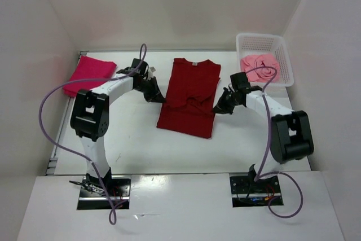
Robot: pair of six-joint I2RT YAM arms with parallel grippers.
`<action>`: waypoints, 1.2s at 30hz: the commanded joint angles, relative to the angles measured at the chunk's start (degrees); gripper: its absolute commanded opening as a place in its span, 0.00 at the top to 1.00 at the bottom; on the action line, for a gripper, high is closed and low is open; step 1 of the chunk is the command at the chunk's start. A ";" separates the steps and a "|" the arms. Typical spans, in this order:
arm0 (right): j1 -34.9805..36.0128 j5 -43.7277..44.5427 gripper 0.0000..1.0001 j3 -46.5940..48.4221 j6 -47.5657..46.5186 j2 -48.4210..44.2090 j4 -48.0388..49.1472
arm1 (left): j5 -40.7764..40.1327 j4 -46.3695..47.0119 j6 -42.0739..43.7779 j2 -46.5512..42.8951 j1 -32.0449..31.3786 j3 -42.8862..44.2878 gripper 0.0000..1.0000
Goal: Fold and stack the t-shirts
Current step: Fold the folded rectangular tshirt in 1/3 of the way
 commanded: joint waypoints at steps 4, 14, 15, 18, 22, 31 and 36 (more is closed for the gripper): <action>-1.25 2.48 1.00 11.04 -6.33 10.01 6.31 | -4.68 3.92 -1.92 8.70 0.94 10.05 0.99; -2.57 4.67 0.65 19.74 -7.48 16.53 5.98 | -1.07 12.62 -5.96 7.59 2.00 9.81 0.57; -2.57 5.28 0.58 20.36 -8.27 14.69 5.36 | -1.60 12.62 -5.96 6.08 2.00 9.02 0.56; -2.57 6.77 0.52 21.51 -9.68 9.86 3.51 | -3.28 12.62 -4.91 0.02 2.53 4.55 0.55; 1.90 6.78 0.67 19.32 -10.91 7.20 2.11 | -4.42 13.94 -3.86 -6.14 -0.89 -4.49 0.59; 15.61 4.58 1.00 19.83 -9.15 17.47 5.52 | -6.26 17.90 -5.87 -5.10 -7.67 -16.74 0.64; 16.24 5.11 1.00 21.76 -8.54 22.66 7.99 | -7.41 19.30 -6.40 -3.86 -8.28 -18.77 0.65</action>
